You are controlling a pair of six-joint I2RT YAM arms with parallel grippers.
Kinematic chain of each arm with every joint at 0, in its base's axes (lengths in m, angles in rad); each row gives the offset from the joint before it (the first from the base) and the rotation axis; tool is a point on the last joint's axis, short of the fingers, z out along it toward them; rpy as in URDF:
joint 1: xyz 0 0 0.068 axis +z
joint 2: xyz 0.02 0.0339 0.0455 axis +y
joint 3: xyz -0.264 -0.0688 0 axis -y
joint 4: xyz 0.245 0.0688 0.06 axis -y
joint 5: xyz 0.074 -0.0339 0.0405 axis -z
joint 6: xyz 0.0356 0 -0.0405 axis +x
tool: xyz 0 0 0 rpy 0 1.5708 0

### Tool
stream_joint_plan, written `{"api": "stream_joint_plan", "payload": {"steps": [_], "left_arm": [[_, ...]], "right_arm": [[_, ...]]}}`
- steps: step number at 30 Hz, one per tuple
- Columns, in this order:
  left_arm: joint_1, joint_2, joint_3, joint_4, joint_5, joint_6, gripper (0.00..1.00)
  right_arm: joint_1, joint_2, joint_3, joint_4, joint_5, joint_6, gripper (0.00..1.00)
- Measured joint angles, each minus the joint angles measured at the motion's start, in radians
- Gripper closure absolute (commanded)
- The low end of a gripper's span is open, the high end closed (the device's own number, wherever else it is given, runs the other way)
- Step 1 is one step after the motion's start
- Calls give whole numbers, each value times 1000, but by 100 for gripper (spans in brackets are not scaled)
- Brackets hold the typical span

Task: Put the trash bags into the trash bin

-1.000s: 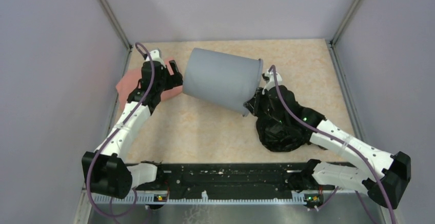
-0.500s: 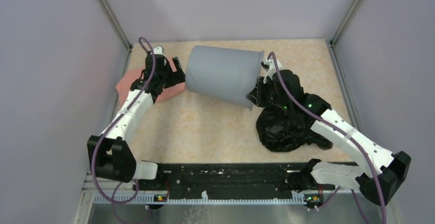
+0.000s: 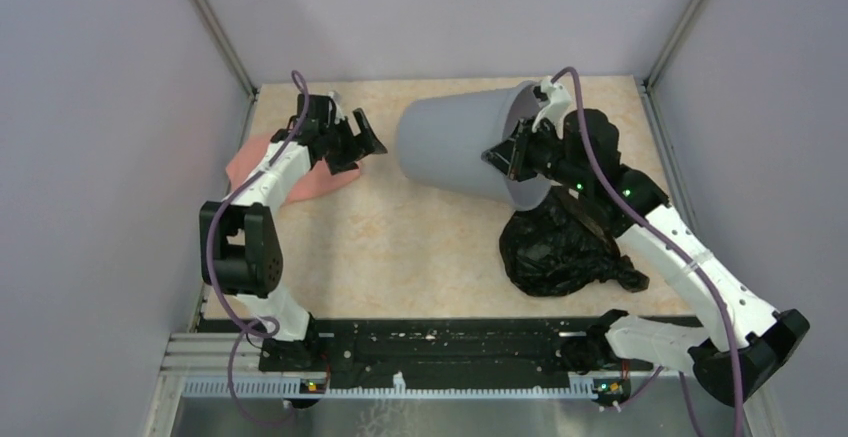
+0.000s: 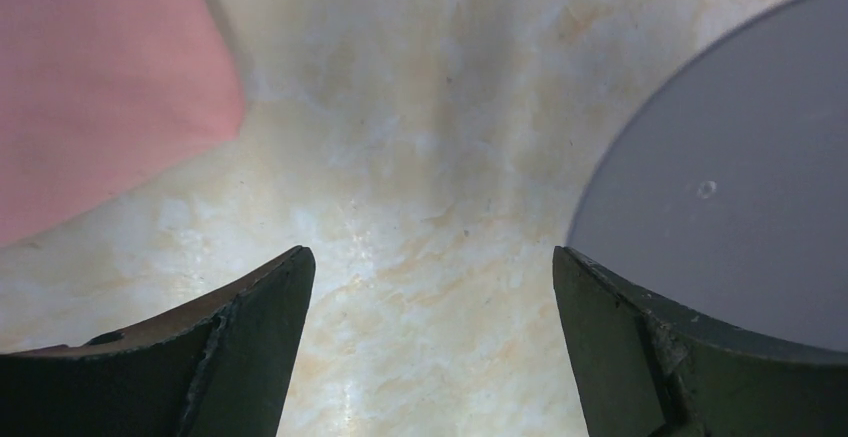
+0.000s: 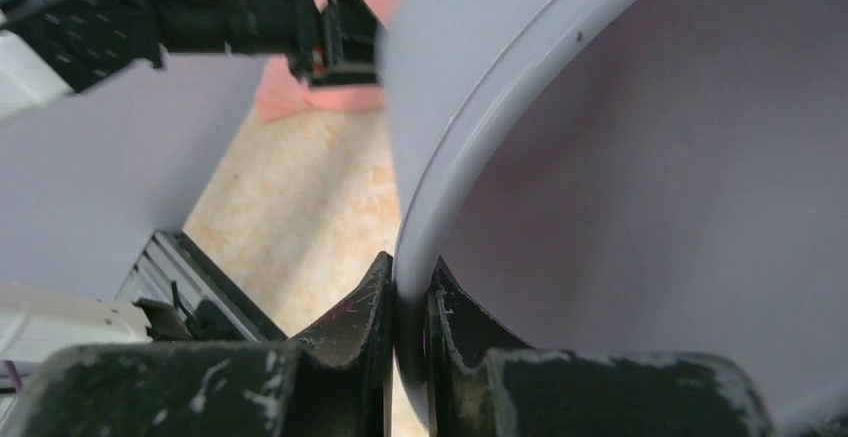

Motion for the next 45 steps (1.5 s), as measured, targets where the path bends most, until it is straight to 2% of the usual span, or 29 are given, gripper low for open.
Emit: {"api": "stream_joint_plan", "payload": {"steps": [7,15,21,25,30,32,40,45], "left_arm": [[29,66,20,-18,119,-47,5],[6,37,34,-43,152,-39,5],[-86,-109,-42,-81,134,-14,5],[-160,-222,-93,-121,111,8,4],[-198,-347,-156,-171,119,31,4],[-207,-373,-157,-192,115,40,4],[-227,-438,-161,-243,102,58,2],[-227,-483,-193,-245,85,58,2]], "right_arm": [[-72,43,166,-112,48,-3,100],[-83,324,476,-275,74,-40,100],[-48,600,755,-416,208,-97,100],[2,785,1012,-537,305,-121,100],[58,969,1296,-640,372,-131,100],[72,991,1306,-641,374,-130,100],[100,996,1284,-624,373,-135,75],[100,996,1267,-587,347,-143,64]]}}
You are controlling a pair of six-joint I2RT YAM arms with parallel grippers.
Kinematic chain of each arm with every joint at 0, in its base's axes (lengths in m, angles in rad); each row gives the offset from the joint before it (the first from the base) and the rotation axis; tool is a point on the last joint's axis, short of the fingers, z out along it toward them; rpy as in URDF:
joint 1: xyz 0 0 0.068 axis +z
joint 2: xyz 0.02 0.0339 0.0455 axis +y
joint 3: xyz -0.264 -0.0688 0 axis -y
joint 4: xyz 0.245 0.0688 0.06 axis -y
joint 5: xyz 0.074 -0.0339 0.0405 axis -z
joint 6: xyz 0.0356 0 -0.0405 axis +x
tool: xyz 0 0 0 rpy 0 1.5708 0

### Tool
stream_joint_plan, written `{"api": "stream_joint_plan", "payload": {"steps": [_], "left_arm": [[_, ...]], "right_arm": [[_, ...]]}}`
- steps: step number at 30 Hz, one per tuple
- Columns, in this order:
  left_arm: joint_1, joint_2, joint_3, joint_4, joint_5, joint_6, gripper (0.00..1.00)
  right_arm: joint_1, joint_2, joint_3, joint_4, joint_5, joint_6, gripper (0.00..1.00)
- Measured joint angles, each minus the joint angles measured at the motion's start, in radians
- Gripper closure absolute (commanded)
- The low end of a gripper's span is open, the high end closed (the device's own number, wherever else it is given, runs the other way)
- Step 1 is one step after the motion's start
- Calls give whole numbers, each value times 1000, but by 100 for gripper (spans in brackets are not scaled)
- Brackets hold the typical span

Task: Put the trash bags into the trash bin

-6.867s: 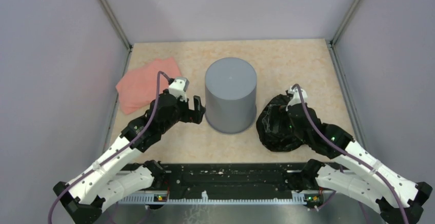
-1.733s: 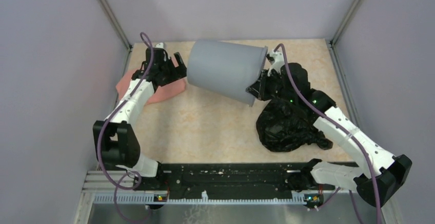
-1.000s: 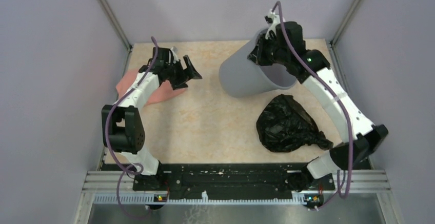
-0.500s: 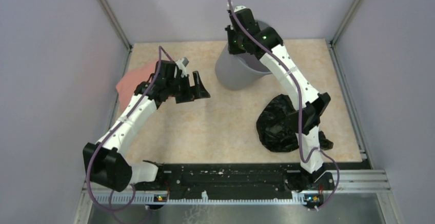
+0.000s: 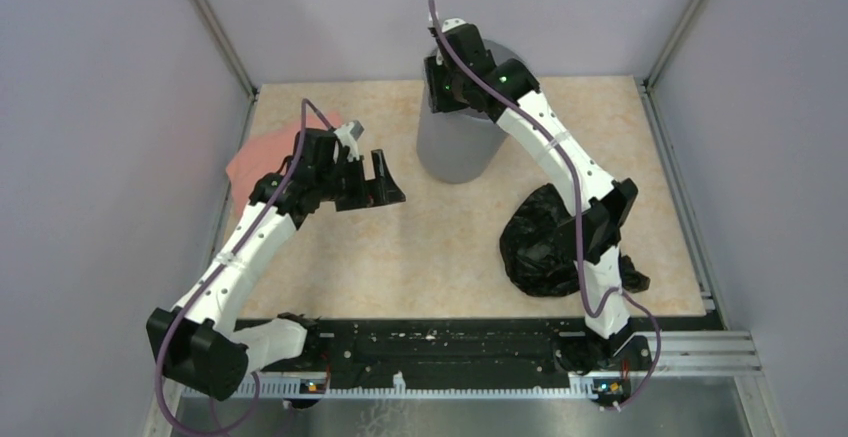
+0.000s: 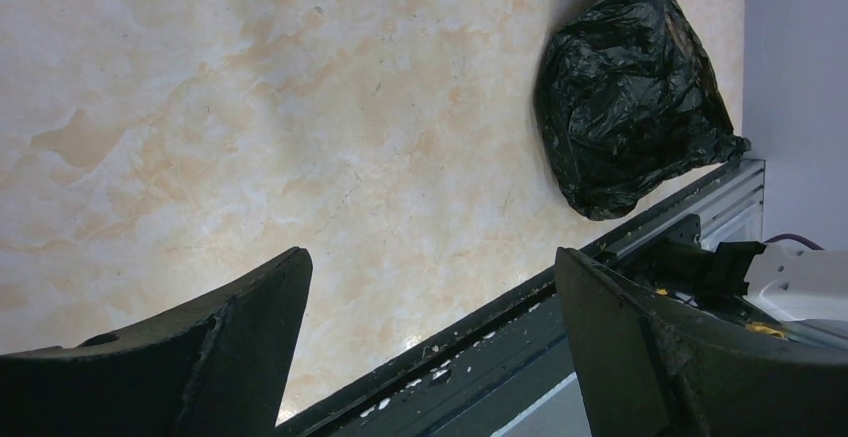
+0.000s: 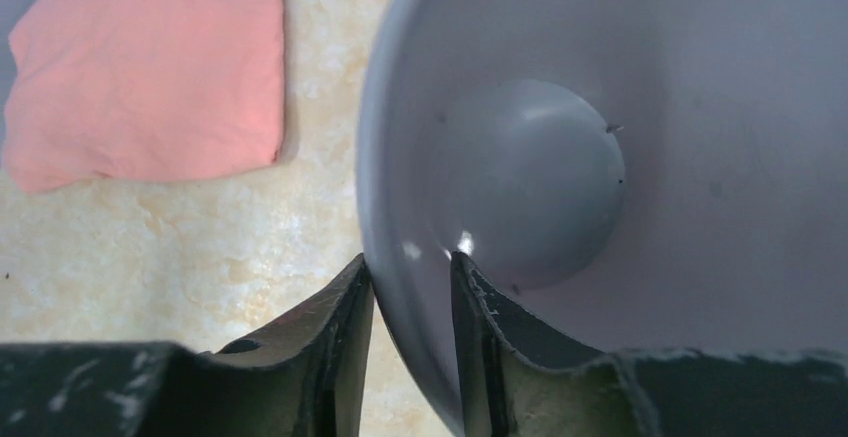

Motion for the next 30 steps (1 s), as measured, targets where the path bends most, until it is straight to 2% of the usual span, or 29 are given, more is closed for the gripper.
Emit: {"api": "stream_joint_plan", "payload": {"steps": [20,26,30], "left_arm": [[0,-12,-13,-43,5,56,2],[0,-12,-11,-43,35,60,2],[-14,-12,-6,-44,58,60,2]], "right_arm": [[5,40,19,39,-105,-2,13],[5,-15,18,8,-107,27,8],[5,-176,-93,-20,-69,57,8]]}}
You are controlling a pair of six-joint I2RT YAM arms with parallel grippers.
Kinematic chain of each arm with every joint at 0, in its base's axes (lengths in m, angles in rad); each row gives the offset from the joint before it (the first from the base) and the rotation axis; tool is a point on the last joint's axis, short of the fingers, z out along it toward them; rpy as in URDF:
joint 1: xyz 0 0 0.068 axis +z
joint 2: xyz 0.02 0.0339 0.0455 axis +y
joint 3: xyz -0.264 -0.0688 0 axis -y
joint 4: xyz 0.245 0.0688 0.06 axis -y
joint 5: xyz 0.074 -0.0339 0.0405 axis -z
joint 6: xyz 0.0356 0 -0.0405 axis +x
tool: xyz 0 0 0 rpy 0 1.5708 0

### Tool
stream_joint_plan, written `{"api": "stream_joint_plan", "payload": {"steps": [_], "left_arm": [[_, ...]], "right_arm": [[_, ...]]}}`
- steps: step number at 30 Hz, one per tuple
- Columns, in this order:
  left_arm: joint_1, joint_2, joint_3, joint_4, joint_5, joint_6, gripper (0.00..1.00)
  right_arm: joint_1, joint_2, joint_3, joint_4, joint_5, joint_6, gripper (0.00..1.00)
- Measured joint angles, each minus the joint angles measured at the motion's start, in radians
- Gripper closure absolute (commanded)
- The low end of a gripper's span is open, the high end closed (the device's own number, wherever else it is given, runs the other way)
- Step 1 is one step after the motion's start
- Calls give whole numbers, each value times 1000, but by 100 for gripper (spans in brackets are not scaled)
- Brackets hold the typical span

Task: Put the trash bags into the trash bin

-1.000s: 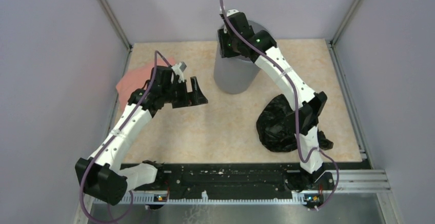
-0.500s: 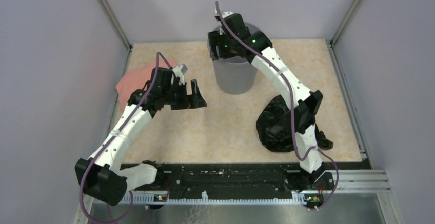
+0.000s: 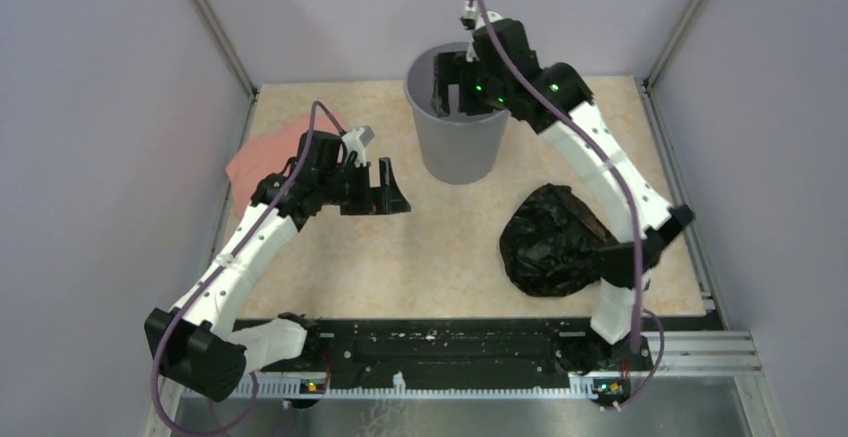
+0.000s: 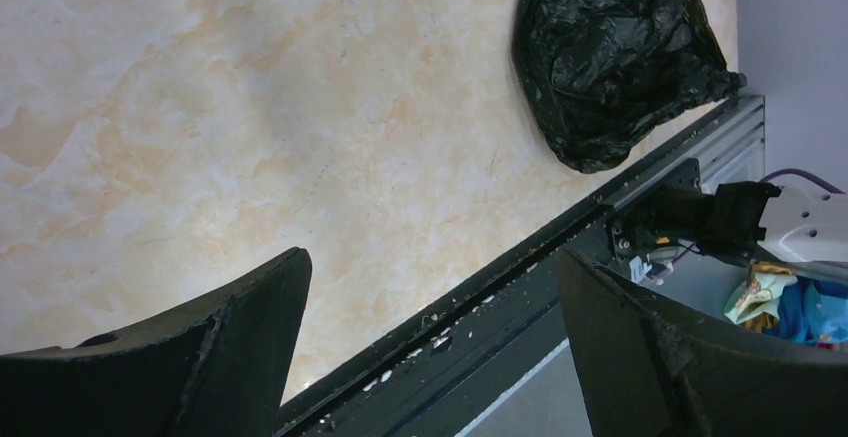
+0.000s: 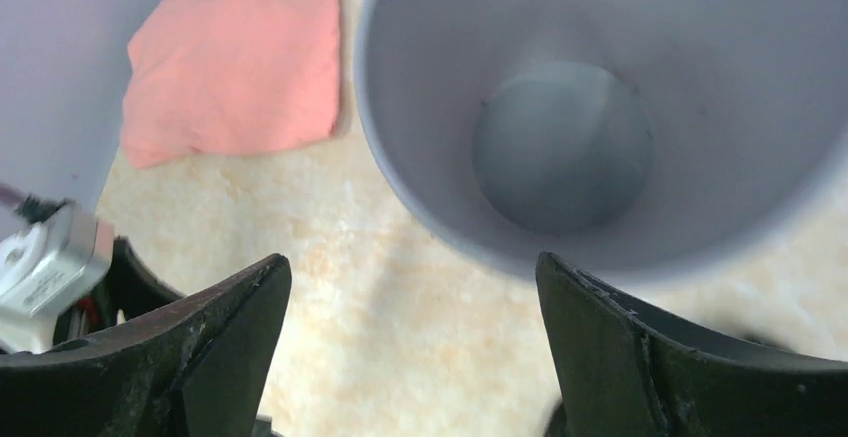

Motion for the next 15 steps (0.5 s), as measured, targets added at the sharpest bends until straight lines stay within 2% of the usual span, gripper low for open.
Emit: {"api": "stream_joint_plan", "payload": {"steps": [8,15], "left_arm": [[-167,1,19,27,-3,-30,1],[-315,48,7,114,-43,-95,5]], "right_arm": [[0,-508,-509,-16,106,132,9],[0,-783,-916,-44,185,279,16]]}}
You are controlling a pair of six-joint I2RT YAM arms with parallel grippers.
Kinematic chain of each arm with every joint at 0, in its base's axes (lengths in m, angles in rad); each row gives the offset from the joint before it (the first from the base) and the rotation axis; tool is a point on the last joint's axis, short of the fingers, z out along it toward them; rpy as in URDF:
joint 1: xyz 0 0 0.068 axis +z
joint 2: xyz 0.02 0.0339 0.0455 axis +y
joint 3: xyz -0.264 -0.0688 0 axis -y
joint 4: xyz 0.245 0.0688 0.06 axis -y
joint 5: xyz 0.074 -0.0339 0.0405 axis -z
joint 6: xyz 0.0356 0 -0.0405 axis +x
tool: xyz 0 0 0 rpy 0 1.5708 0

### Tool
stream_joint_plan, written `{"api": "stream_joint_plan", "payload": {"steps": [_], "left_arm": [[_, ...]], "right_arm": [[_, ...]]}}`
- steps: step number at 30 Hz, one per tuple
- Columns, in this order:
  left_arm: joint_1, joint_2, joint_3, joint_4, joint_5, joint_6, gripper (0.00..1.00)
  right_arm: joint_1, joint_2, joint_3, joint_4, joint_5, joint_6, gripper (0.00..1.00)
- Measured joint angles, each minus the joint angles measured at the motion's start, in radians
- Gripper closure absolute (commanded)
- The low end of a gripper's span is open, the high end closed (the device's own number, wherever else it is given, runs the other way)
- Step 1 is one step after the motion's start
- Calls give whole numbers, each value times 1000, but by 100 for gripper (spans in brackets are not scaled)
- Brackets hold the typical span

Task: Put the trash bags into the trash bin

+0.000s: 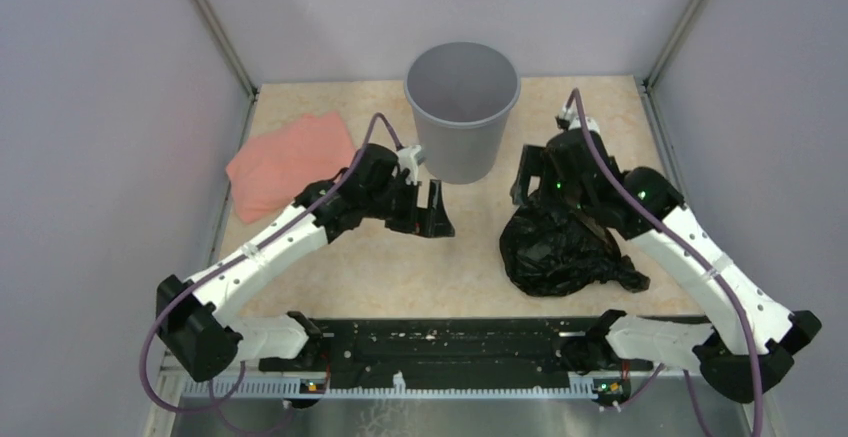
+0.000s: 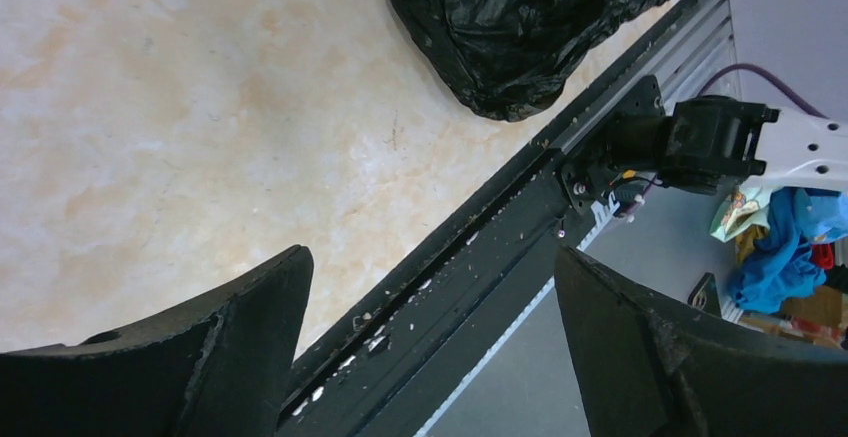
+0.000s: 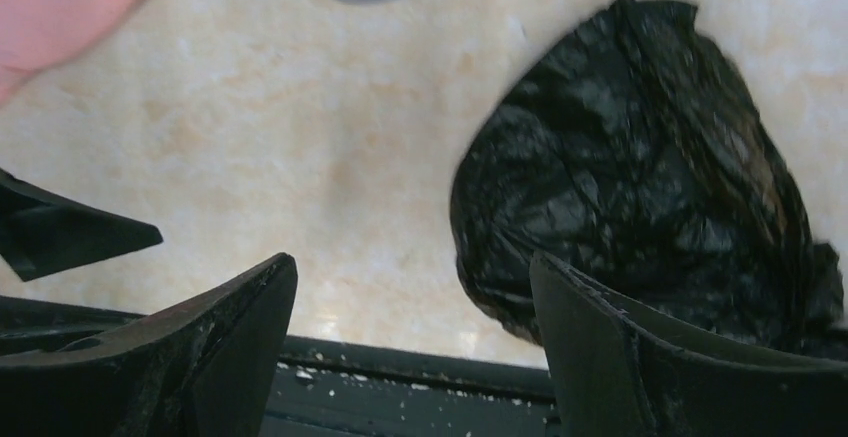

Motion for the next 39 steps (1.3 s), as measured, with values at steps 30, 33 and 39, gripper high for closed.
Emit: {"api": "stream_joint_plan", "payload": {"steps": [30,33,39], "left_arm": [[-305,804,247,351,-211,-209,61],[-305,811,246,351,-225,-214,80],[-290,770,174,353,-261,-220,100]], "right_arm": [[0,-422,-676,84,-41,350,36],[0,-406,-674,86,-15,350,36],[0,-357,-673,105,18,347,35]]}}
